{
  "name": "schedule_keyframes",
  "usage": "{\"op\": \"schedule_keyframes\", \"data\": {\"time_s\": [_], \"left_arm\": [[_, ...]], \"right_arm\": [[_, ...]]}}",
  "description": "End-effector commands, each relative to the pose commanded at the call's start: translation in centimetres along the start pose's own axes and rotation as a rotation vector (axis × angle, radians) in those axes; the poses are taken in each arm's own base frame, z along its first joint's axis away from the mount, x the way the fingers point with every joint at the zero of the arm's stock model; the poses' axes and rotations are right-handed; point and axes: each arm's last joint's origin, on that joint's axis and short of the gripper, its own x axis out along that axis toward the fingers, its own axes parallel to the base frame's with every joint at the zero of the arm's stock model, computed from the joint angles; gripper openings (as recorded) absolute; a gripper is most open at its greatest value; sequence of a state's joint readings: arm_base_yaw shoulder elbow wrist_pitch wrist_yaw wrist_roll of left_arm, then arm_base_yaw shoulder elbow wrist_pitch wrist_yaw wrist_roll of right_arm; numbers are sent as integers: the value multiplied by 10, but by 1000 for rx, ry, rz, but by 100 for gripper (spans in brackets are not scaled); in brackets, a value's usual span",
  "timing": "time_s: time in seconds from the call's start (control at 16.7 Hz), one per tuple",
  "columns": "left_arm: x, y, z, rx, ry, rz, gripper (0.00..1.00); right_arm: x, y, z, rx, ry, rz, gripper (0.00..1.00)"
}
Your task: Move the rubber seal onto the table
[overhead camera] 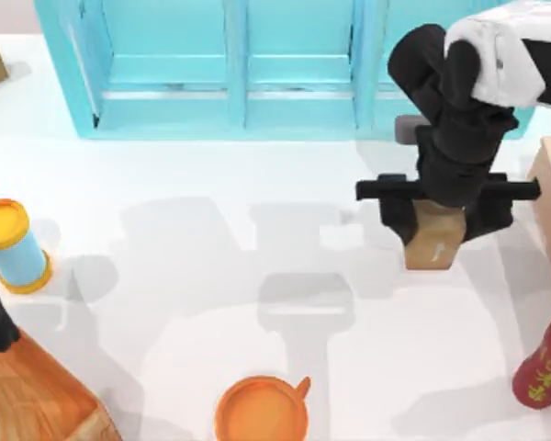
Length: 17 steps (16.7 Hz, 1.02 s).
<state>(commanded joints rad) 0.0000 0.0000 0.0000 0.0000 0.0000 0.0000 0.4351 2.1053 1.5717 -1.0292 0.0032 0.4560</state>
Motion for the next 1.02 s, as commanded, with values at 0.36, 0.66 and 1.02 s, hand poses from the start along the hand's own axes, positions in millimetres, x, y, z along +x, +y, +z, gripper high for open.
{"op": "schedule_keyframes", "data": {"time_s": [0.36, 0.66, 1.02], "left_arm": [[0, 0, 0, 0, 0, 0, 100], [0, 0, 0, 0, 0, 0, 100], [0, 0, 0, 0, 0, 0, 100]], "right_arm": [[17, 0, -1, 0, 5, -3, 0], [17, 0, -1, 0, 5, -3, 38], [17, 0, -1, 0, 5, -3, 83]]}}
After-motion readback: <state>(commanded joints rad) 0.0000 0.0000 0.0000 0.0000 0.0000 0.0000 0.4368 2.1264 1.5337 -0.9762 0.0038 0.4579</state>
